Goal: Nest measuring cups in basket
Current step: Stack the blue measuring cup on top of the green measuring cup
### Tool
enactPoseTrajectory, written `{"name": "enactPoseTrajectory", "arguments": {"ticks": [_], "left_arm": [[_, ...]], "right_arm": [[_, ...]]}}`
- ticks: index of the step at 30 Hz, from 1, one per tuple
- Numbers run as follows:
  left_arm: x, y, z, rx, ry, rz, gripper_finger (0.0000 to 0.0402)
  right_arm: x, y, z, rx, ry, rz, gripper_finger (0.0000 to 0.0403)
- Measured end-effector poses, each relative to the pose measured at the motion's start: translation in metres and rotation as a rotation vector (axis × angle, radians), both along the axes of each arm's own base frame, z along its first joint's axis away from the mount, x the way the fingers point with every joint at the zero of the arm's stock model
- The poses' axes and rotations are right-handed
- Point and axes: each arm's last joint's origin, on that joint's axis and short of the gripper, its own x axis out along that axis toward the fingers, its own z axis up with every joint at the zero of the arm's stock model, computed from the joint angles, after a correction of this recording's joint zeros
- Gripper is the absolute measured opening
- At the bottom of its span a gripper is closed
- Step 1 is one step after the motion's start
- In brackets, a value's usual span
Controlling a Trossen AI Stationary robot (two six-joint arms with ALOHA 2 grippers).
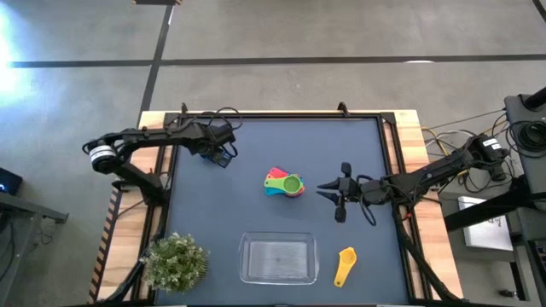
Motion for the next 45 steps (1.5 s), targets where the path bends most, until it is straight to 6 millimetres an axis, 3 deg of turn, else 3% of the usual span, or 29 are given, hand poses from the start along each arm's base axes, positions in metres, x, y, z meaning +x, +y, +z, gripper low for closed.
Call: {"name": "enactPoseTrajectory", "arguments": {"ticks": [8,25,29,35,45], "left_arm": [[0.003,0.005,-0.007,-0.065,-0.118,-0.036,0.0122],[-0.017,-0.002,-0.029,-0.111,0.012,-0.081,0.0116],[-0.019,-0.003,-0.034,-0.111,0.021,-0.122,0.0086],[-0.016,-0.001,-0.032,-0.095,0.009,-0.177,0.0009],[0.009,-0.008,-0.014,-0.042,-0.031,-0.358,0.0]], "right_arm": [[0.0,0.0,0.001,0.008,-0.008,-0.002,0.0068],[0.0,0.0,0.001,0.008,-0.008,-0.002,0.0068],[0.0,0.0,0.001,0.008,-0.008,-0.002,0.0068],[0.0,0.0,0.001,0.009,-0.008,-0.002,0.0068],[0.0,0.0,0.001,0.005,-0.007,-0.001,0.0068]]}}
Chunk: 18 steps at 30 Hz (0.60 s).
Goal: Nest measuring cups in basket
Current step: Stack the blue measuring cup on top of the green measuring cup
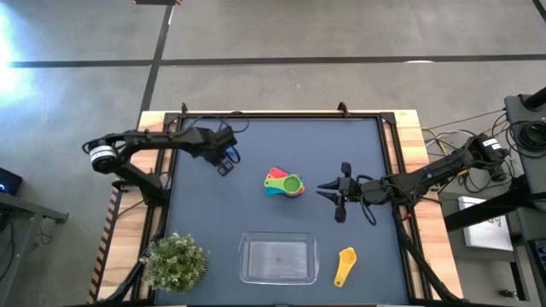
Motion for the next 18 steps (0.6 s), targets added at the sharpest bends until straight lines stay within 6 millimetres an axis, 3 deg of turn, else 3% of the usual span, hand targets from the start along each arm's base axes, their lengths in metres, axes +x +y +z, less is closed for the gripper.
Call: {"name": "enactPoseTrajectory", "arguments": {"ticks": [9,18], "left_arm": [[0.03,-0.023,0.025,0.001,-0.087,-0.187,0.0],[0.031,-0.013,0.031,0.036,-0.111,-0.141,0.0012]], "right_arm": [[0.0,0.0,0.0,0.0,0.0,0.0,0.0068],[0.0,0.0,0.0,0.0,0.0,0.0,0.0068]]}}
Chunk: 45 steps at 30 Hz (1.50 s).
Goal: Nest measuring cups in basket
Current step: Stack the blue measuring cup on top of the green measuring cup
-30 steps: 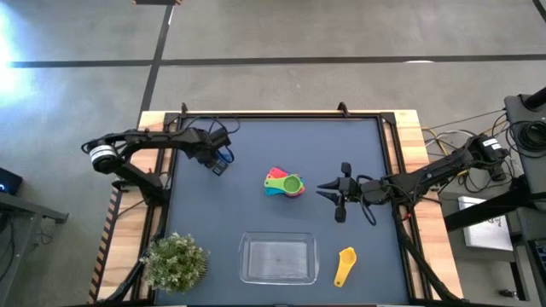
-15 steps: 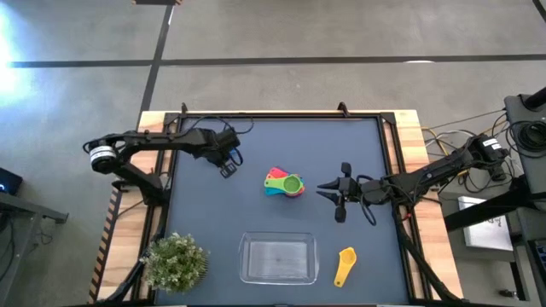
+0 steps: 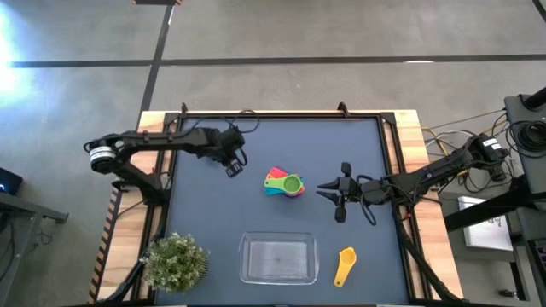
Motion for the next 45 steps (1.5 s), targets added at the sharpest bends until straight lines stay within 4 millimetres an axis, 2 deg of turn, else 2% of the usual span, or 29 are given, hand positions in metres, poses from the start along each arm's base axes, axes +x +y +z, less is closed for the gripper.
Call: {"name": "enactPoseTrajectory", "arguments": {"ticks": [9,15,25,29,35,38,41,45], "left_arm": [[-0.02,0.028,-0.002,0.02,-0.011,0.394,0.0081],[-0.031,0.039,-0.008,-0.021,-0.019,0.507,0.0109],[-0.024,0.053,-0.008,0.014,-0.135,0.535,0.0115],[-0.014,0.058,-0.021,-0.02,-0.146,0.505,0.0115],[0.005,0.07,-0.048,-0.071,-0.041,0.453,0.0115],[0.012,0.073,-0.053,-0.108,-0.019,0.416,0.0115],[0.015,0.07,-0.054,-0.163,-0.011,0.372,0.0115],[0.018,0.055,-0.043,-0.167,-0.024,0.315,0.0114]], "right_arm": [[0.0,0.0,0.0,0.0,0.0,0.0,0.0068],[0.0,0.0,0.0,-0.003,0.001,0.001,0.0068],[0.0,0.0,0.0,-0.003,0.0,0.001,0.0068],[0.0,0.0,0.0,0.0,-0.001,0.0,0.0068],[0.0,0.0,0.0,0.0,-0.001,0.0,0.0068],[0.0,0.0,0.0,0.0,-0.001,0.0,0.0068],[0.0,0.0,0.0,-0.001,0.0,0.0,0.0068],[0.0,0.0,0.0,-0.005,0.006,0.001,0.0068]]}}
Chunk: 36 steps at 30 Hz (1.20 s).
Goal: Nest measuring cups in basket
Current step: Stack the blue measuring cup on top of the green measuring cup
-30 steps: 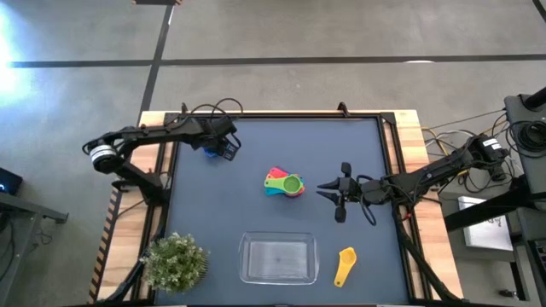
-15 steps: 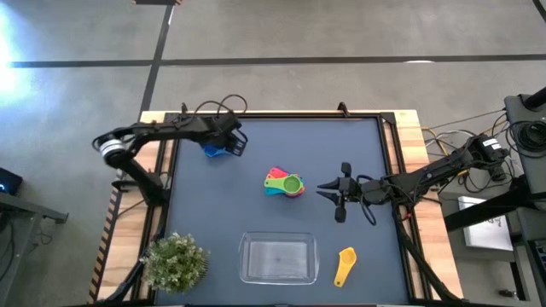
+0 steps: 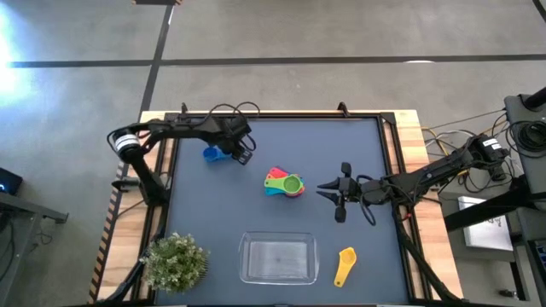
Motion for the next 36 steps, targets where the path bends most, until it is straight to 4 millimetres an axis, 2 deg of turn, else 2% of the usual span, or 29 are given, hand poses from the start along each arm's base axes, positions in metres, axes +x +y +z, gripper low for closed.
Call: {"name": "enactPoseTrajectory", "arguments": {"ticks": [8,12,15,18,25,31,36], "left_arm": [[-0.003,-0.053,0.018,-0.061,0.129,-0.139,0.0101],[0.0,-0.068,0.03,0.057,0.115,-0.164,0.0096],[-0.002,-0.068,0.036,0.149,0.143,-0.145,0.0095],[-0.008,-0.064,0.036,0.163,0.182,-0.127,0.0095],[-0.028,-0.066,0.024,0.095,0.34,-0.13,0.0095],[-0.037,-0.069,0.012,0.081,0.382,-0.132,0.0095],[-0.04,-0.066,0.007,0.14,0.393,-0.105,0.0095]], "right_arm": [[0.0,0.0,-0.001,-0.005,0.008,-0.007,0.0068],[0.0,0.0,-0.001,-0.005,0.008,-0.009,0.0068],[0.0,0.0,-0.001,0.006,0.005,-0.012,0.0068],[0.0,0.0,-0.001,0.013,0.004,-0.013,0.0068],[0.0,0.0,-0.001,0.012,0.005,-0.013,0.0068],[0.0,0.0,-0.001,0.011,0.005,-0.013,0.0068],[0.0,0.0,-0.001,0.012,0.005,-0.013,0.0068]]}}
